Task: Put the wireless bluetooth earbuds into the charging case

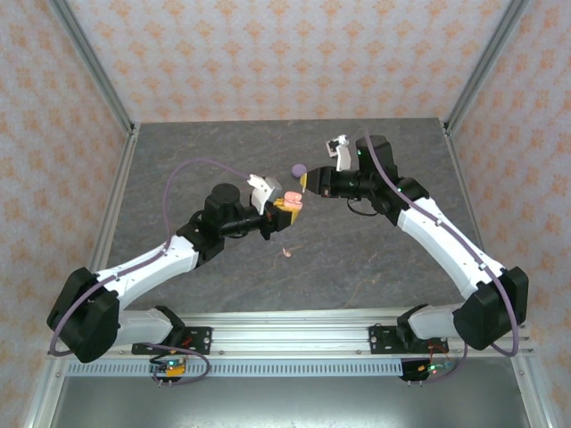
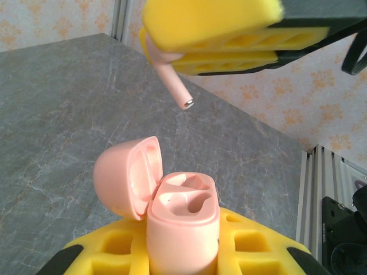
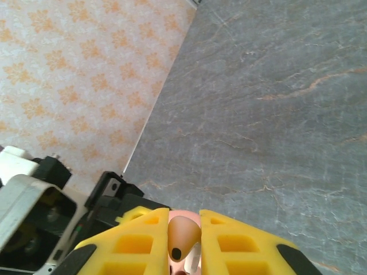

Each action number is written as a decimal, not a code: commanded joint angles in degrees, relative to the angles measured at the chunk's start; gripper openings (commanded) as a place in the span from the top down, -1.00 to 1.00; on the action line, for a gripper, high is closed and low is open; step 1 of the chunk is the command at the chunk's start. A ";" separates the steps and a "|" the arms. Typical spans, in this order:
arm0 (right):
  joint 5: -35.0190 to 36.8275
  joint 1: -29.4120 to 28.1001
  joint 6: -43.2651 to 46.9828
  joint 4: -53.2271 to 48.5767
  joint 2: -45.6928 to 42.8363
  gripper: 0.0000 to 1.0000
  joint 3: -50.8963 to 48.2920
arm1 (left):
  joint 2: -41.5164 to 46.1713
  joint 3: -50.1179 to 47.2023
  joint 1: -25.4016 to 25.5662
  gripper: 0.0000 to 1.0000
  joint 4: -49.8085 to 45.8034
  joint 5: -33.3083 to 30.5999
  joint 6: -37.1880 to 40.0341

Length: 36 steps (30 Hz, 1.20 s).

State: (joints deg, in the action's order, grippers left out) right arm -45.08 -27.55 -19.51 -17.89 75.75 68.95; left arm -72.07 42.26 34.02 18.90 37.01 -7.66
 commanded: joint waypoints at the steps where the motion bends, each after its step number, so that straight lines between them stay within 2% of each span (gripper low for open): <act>1: -0.89 -0.98 -0.43 2.66 0.24 0.66 2.42 | -0.54 1.27 -0.01 0.71 2.90 0.12 -0.99; 36: -0.49 -3.92 -0.49 2.82 1.91 0.66 0.58 | -0.79 3.13 0.04 0.71 3.11 -2.91 -4.53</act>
State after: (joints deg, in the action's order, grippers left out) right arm -45.45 -31.11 -20.38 -16.58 78.48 69.73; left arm -73.25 43.18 34.04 19.99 35.46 -11.38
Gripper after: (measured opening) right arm 0.172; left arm 0.205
